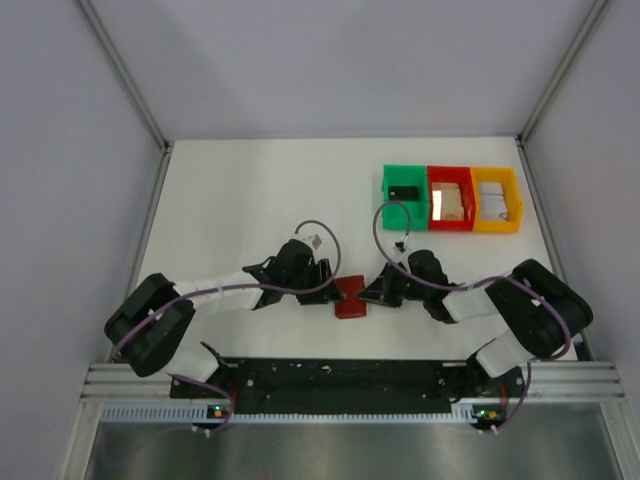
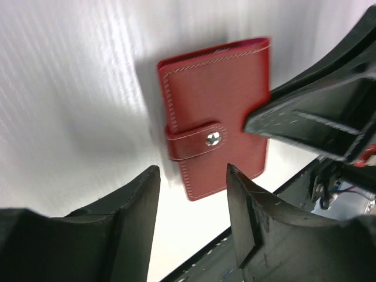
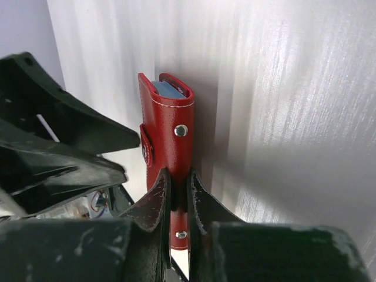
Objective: Take the credit cards out of the card holder
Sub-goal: Open the card holder at the center of the board.
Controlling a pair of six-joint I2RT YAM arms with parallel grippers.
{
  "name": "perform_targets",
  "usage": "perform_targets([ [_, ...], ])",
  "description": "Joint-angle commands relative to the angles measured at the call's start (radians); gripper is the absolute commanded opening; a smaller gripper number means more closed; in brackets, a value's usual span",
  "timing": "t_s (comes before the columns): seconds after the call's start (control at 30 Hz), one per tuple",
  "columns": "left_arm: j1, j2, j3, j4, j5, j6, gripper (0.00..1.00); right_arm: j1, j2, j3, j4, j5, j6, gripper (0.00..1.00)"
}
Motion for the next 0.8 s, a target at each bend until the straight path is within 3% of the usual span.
perform_targets([
  [0.0, -0.047, -0.078, 0.151, -0.167, -0.141, 0.058, 0.59, 0.021, -0.046, 0.024, -0.146, 0.072, -0.103, 0.0],
  [0.07, -0.081, -0.057, 0.234, -0.25, -0.212, 0.078, 0.61, 0.026, -0.065, 0.032, -0.175, 0.093, -0.115, 0.0],
  [0.17, -0.109, 0.003, 0.317, -0.354, -0.322, 0.051, 0.47, 0.037, -0.092, 0.044, -0.213, 0.132, -0.128, 0.0],
  [0.23, -0.113, 0.034, 0.342, -0.373, -0.332, 0.04, 0.43, 0.041, -0.105, 0.055, -0.241, 0.152, -0.135, 0.0],
  [0.77, -0.182, 0.192, 0.442, -0.414, -0.329, 0.074, 0.48, 0.055, -0.119, 0.073, -0.287, 0.188, -0.166, 0.0],
])
